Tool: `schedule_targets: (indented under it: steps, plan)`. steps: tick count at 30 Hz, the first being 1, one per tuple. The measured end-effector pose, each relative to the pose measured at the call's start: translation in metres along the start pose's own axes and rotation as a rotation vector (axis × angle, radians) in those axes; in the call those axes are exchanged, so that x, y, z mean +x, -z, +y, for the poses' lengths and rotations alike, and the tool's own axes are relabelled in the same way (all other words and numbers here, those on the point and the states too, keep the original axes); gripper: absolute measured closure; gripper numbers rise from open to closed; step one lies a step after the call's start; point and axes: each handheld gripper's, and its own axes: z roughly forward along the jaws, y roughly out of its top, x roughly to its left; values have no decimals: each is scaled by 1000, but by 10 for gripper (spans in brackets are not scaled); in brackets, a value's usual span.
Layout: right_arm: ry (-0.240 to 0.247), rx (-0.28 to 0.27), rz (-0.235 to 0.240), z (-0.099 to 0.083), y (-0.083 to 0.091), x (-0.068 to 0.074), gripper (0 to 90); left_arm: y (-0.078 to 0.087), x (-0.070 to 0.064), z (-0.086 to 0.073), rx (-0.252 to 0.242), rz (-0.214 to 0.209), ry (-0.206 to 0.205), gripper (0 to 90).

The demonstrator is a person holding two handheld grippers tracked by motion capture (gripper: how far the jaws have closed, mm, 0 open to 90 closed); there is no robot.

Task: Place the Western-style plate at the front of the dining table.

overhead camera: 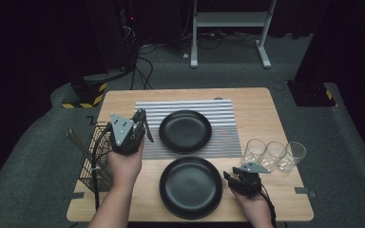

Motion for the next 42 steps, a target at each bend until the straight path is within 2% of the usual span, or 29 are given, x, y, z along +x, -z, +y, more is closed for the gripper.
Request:
schedule_targets:
  steps: [10,26,42]
  plan:
    - [1,1,4,0,0,0,541,-2,1,-12,58,9,-18,830]
    - [4,11,7,1,-1,0,549,-6,13,-25,151,26,10,830]
    - [-1,13,14,1,-1,0,553,-15,9,-31,179,2,36,829]
